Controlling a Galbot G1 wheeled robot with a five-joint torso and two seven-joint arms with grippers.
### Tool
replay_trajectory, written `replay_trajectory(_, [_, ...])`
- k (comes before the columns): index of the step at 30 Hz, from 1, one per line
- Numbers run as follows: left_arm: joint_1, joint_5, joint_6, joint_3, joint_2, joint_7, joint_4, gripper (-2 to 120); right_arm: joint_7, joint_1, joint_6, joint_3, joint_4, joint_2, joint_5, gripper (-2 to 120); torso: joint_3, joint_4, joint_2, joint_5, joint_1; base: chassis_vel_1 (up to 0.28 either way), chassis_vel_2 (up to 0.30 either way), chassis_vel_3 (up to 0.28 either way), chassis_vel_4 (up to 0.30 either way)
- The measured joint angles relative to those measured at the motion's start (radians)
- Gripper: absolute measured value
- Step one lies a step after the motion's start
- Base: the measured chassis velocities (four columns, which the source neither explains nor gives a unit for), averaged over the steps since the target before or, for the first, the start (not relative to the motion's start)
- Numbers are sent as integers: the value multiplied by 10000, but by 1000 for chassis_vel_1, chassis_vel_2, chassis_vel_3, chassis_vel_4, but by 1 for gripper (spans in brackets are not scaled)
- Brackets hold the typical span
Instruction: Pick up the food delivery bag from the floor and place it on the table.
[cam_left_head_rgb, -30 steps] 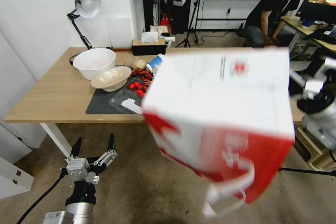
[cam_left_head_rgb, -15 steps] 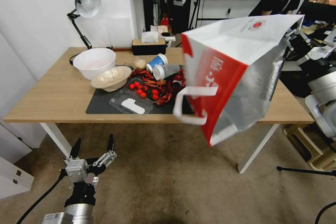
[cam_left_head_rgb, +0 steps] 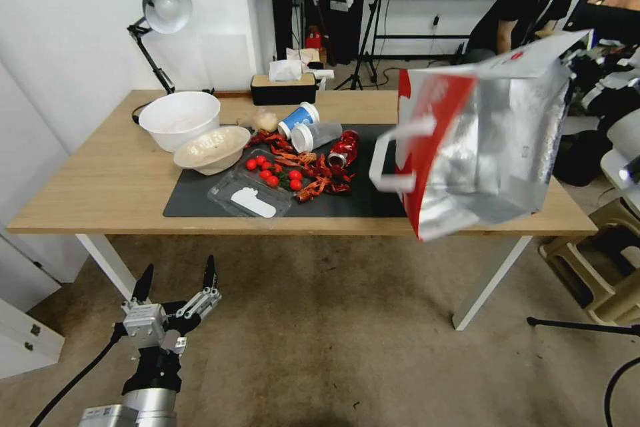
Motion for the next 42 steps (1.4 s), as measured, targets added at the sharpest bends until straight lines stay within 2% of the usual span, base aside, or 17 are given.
replay_trajectory(1, [0,0,0,0,0,0,0,100,0,0,0,0,0,0,0,0,0,0,0,0,0,0,0,0,0])
replay_trajectory(3, [9,-35,-2,15,0,26,1,100,989,225,-856,-16,-216,-135,750,0,-1,1,-1,0,-1,0,0,0,0])
replay_trajectory(14, [148,-93,4,6,0,130,-160,100,2674,1160,-1492,-429,-740,-533,593,0,-4,1,-7,0,-2,0,0,0,0])
replay_trajectory(23, [298,-159,11,32,0,184,-314,100,3516,1477,-1774,-619,-949,-624,700,0,-5,0,-8,0,-3,0,0,0,0])
replay_trajectory(36, [297,-82,-35,42,0,217,-277,100,3745,1516,-1772,-754,-1263,-491,683,0,-6,1,-9,0,-4,0,0,0,0])
replay_trajectory(40, [296,-8,-93,83,0,225,-229,100,3679,1633,-1719,-856,-1384,-497,556,15,-6,0,-9,0,-4,0,0,0,0])
replay_trajectory(41, [296,-8,-93,83,0,225,-229,100,3679,1633,-1719,-856,-1384,-497,556,15,-6,0,-9,0,-4,0,0,0,0])
replay_trajectory(42, [295,-4,-105,84,0,226,-216,100,3679,1724,-1697,-919,-1404,-491,523,22,-6,1,-9,0,-4,0,0,0,0])
